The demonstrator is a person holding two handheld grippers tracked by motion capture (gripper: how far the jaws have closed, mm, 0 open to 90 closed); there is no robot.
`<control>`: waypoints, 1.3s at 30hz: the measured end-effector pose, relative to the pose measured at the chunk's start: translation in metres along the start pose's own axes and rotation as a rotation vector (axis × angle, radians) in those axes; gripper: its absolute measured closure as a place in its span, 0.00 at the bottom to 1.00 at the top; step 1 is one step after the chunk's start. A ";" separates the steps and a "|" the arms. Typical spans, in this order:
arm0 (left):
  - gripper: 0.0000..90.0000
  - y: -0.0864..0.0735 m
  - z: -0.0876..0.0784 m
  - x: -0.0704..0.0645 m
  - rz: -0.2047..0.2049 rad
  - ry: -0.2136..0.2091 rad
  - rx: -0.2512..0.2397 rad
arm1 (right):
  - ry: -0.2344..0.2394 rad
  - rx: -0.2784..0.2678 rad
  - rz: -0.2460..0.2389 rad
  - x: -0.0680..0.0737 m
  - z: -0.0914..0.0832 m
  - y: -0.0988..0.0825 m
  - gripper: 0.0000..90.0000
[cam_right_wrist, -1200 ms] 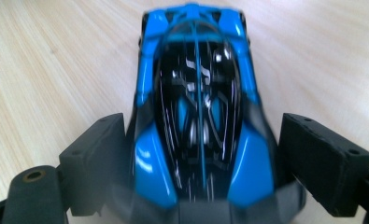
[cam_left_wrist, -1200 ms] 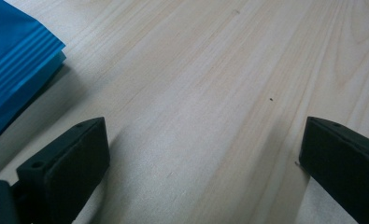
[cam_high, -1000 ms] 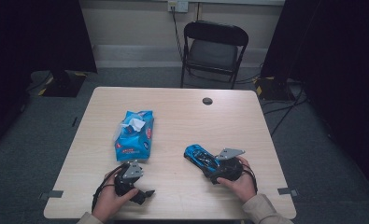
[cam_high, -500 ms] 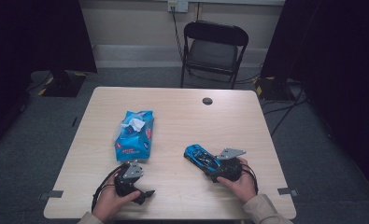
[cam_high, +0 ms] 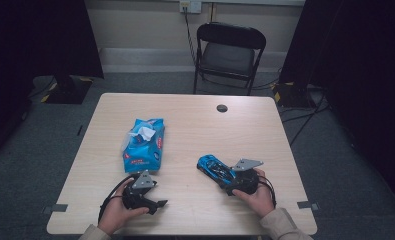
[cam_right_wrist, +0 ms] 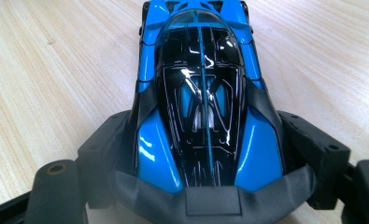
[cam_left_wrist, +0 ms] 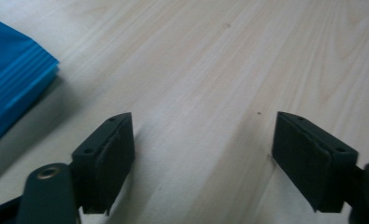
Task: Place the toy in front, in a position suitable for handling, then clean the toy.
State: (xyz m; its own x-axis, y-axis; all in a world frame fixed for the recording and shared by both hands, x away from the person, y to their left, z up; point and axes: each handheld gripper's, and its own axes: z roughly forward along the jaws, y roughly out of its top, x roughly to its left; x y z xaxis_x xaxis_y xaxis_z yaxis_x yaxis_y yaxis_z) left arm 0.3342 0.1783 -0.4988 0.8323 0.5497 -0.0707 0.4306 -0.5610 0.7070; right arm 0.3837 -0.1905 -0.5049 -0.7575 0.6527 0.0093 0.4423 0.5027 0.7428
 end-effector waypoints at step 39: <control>0.18 0.063 -0.032 0.023 -0.047 0.005 -0.080 | 0.000 0.000 0.000 0.000 0.000 0.000 0.26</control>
State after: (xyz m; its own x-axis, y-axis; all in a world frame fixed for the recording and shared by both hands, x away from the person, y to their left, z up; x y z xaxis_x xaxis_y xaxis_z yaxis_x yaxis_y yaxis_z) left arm 0.3694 0.1756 -0.4337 0.8102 0.5772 -0.1019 0.4396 -0.4833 0.7571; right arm 0.3837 -0.1905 -0.5050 -0.7578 0.6524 0.0093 0.4418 0.5026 0.7431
